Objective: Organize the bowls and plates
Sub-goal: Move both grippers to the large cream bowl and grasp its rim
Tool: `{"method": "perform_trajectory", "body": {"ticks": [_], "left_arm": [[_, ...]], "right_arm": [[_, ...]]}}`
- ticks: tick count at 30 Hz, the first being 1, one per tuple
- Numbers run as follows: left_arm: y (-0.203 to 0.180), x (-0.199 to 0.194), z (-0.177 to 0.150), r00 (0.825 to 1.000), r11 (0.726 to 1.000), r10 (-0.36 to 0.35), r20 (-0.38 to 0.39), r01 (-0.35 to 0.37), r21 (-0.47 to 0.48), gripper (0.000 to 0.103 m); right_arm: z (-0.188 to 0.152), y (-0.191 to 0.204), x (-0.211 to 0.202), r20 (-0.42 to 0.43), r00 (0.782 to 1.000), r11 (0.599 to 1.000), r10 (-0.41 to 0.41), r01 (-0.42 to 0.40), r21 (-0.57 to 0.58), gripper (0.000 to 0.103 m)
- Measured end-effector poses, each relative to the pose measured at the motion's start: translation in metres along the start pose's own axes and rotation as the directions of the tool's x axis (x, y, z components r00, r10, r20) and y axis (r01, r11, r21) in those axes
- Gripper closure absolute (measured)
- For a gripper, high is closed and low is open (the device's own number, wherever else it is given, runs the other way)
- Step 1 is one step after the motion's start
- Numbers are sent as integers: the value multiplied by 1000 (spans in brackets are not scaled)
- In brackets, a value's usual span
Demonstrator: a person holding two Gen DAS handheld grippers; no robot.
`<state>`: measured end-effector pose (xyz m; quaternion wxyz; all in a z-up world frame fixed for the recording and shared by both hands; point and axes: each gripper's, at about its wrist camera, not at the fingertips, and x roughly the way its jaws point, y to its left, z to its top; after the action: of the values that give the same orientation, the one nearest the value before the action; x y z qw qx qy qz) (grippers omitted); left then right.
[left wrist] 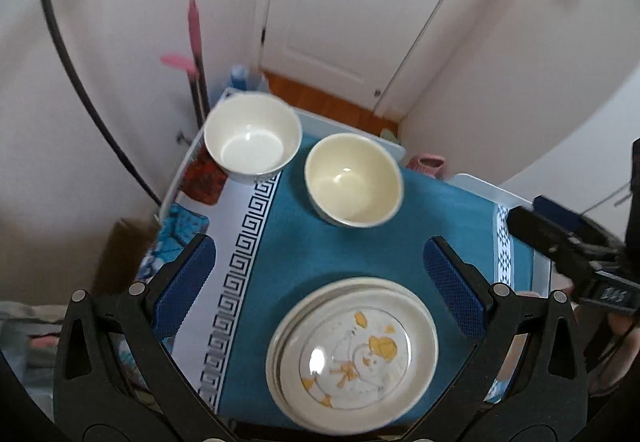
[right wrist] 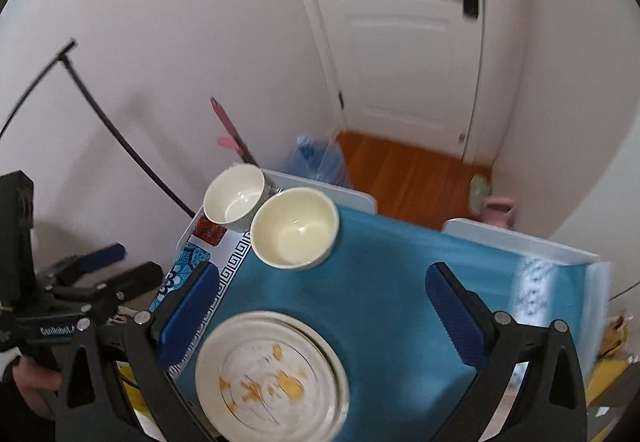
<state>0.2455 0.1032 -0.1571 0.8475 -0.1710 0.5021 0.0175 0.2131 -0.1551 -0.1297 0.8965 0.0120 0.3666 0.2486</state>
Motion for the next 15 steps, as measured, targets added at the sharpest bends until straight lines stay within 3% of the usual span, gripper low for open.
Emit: {"method": "perform_trajectory", "body": {"ticks": [2, 4, 8, 12, 15], "left_arm": [[12, 29, 11, 999, 999, -17, -47, 16, -31, 4], [18, 50, 17, 996, 999, -28, -86, 24, -45, 17], [24, 98, 25, 986, 998, -44, -159, 37, -45, 30], [22, 129, 27, 976, 998, -64, -209, 59, -31, 46], [18, 145, 29, 970, 997, -76, -232, 74, -17, 59]], "right_arm": [[10, 1, 32, -65, 998, 1000, -18, 19, 20, 0], [17, -2, 64, -121, 993, 998, -12, 19, 53, 1], [21, -11, 114, -198, 980, 993, -15, 37, 111, 8], [20, -17, 144, -237, 972, 988, -4, 41, 150, 36], [19, -19, 157, -256, 967, 985, 4, 41, 168, 49]]}}
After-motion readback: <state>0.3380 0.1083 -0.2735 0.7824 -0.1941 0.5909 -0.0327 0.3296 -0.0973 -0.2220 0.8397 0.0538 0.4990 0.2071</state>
